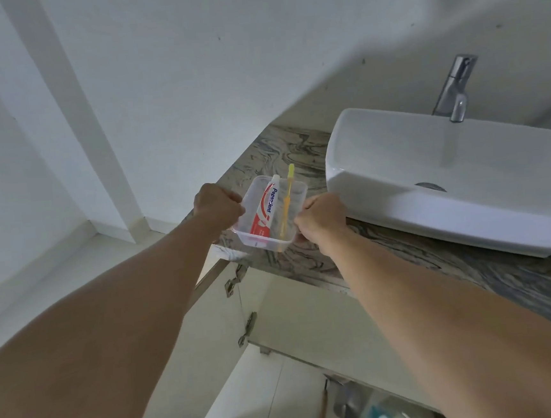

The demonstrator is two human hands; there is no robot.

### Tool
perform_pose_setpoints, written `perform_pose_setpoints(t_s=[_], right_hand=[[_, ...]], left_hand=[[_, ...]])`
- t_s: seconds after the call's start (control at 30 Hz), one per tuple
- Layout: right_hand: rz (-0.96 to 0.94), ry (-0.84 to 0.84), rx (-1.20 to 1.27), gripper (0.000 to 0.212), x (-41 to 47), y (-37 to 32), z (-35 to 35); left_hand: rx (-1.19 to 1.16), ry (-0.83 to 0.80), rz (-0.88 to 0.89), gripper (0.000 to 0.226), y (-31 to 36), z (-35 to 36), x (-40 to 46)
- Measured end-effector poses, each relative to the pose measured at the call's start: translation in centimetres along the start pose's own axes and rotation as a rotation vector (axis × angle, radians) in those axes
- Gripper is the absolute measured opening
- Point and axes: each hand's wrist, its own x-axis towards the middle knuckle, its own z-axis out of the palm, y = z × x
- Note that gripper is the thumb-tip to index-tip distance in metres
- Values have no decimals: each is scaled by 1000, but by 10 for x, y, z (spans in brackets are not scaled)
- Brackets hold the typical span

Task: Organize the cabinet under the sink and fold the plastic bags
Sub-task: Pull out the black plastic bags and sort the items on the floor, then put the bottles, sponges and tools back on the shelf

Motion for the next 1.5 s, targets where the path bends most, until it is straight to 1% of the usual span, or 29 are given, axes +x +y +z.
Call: perform_pose_setpoints(t_s=[0.13,0.2,0.3,0.47,0.53,0.6,0.7,0.77,0.83,0.9,0.93,0.97,1.03,1.07,1.13,1.2,1.27,1.33,1.43,1.5], right_hand=[[-26,39,-94,14,18,3,7],[-12,60,-84,19,25,4,10],[18,50,-52,13,31,5,14],[7,32,-64,30,30,8,11],[6,26,-59,31,25,9,8],[12,13,-46,25,19,7,2],[11,-7,-109,16,9,9,-12],[26,-21,-134,14,2,15,-23],[30,-40,-145,12,-8,20,-36],[55,-72,-106,13,-20,28,-52],[80,-86,-74,16,-26,32,-60],[109,-89,-58,20,-33,37,-69],[124,-80,-68,25,-50,49,-86],[121,-75,-81,23,-59,55,-95],[127,-72,-83,17,-81,70,-113],[149,-73,-66,13,-103,87,-132],[180,-87,-74,21,-125,105,-150],[209,-98,-90,24,-145,125,-167],[261,-124,-118,18,-168,156,-186],[291,-143,-138,18,-179,178,-192]], left_hand=[[6,26,-2,22,-5,13,22],[-10,15,-21,24,-6,17,30],[-21,-16,-44,28,-8,21,37],[-20,-64,-69,39,-11,25,36],[3,-76,-41,47,-12,24,32],[67,-53,15,51,-12,22,25],[273,37,135,48,-9,19,10],[358,110,213,44,-6,18,-5],[354,179,282,35,-3,17,-23],[314,199,329,18,1,19,-44],[298,174,343,8,2,21,-54],[279,122,357,4,3,25,-64],[265,-9,379,17,2,33,-86],[282,-74,388,19,3,37,-100],[341,-203,390,16,3,46,-128],[373,-339,363,18,2,57,-157],[417,-457,333,22,2,69,-187],[466,-554,298,25,2,79,-216],[490,-664,219,31,-5,97,-250],[513,-721,184,36,-13,111,-265]])
